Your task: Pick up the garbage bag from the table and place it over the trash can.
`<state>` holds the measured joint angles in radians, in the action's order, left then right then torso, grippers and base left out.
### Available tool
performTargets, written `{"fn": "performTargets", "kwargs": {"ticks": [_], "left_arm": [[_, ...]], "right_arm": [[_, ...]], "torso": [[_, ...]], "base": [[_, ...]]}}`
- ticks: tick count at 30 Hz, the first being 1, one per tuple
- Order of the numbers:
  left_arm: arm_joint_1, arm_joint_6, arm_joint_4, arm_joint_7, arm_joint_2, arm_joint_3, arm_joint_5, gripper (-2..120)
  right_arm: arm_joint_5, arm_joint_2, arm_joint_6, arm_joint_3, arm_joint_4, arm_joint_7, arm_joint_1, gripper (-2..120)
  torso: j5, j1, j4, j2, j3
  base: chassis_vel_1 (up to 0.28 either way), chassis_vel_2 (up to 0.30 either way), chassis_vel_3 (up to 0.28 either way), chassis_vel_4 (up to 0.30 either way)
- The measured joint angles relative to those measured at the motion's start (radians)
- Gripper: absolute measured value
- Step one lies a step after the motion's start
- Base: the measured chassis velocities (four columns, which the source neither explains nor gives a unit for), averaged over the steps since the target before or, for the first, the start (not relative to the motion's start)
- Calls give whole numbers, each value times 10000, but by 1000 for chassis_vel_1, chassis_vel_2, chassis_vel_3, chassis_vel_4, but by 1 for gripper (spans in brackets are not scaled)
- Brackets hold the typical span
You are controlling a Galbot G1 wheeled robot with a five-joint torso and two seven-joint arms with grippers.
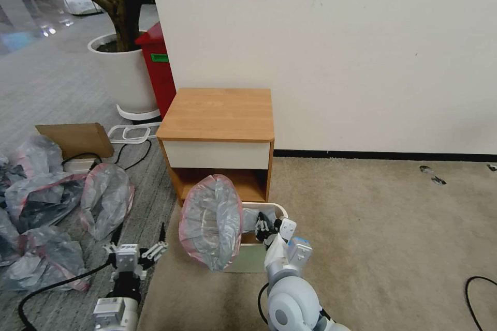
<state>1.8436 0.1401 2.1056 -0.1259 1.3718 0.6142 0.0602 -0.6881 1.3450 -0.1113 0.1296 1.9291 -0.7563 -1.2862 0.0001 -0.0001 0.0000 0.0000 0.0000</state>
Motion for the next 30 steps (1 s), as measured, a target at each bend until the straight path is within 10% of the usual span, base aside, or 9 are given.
{"fn": "performTargets", "kwargs": {"ticks": [8, 16, 19, 22, 30], "left_arm": [[155, -425, 775, 488, -480, -302, 162, 100], [113, -1011, 1762, 5226, -1406, -121, 3076, 100], [-191, -1185, 1793, 5690, -1684, -81, 3944, 100], [-547, -1218, 1603, 5112, -1800, -129, 4538, 100], [-1706, -2096, 1101, 1246, -1606, -944, 5661, 100]], "right_arm": [[348, 10, -223, 155, 194, -54, -119, 84], [1577, 41, 135, 281, 81, 620, -124, 100], [1805, 75, 389, 163, 83, 815, -110, 100], [1971, 114, 613, -58, 166, 1006, -151, 100], [2668, 133, 987, -1429, 1099, 1490, -863, 100]], "torso": [[-1, 1, 0, 0, 0], [-1, 1, 0, 0, 0], [0, 1, 0, 0, 0], [0, 0, 0, 0, 0], [0, 1, 0, 0, 0]], "base": [[0, 0, 0, 0], [0, 0, 0, 0], [0, 0, 0, 0], [0, 0, 0, 0], [0, 0, 0, 0]]}}
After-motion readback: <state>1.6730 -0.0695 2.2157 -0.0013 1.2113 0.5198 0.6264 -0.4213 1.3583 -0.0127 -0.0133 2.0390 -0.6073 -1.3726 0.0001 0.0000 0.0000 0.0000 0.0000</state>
